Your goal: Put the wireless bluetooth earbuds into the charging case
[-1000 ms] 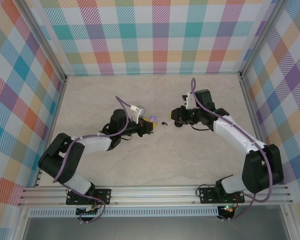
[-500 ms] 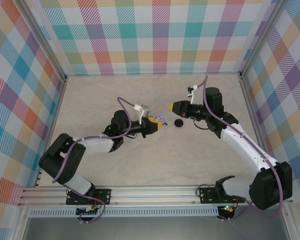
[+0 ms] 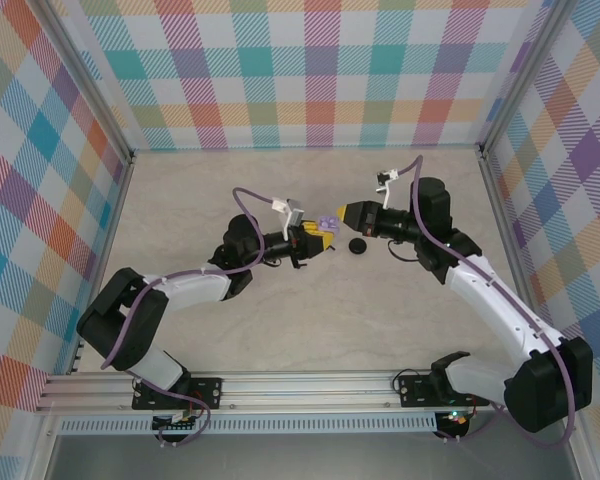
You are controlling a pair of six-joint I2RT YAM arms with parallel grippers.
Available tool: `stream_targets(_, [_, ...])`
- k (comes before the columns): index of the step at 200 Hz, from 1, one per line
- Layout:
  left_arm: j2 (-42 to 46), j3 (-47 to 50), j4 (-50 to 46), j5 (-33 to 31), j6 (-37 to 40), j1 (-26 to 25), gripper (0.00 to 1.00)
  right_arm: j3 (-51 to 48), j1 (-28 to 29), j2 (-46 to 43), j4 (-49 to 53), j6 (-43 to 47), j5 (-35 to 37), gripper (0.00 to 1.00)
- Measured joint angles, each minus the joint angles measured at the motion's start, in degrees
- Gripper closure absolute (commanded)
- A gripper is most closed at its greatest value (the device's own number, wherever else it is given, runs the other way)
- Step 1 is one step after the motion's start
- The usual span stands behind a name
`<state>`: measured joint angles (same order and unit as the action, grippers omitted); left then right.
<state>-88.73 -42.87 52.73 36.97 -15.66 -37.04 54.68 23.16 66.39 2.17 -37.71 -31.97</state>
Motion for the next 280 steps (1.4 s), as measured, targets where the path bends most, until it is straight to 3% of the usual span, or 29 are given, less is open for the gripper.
stream_targets(280, [1.5,-2.9,-1.9,-0.6,0.1,-1.1,1.00,0.0,1.0,-0.3,0.0,0.9,1.5,0.78])
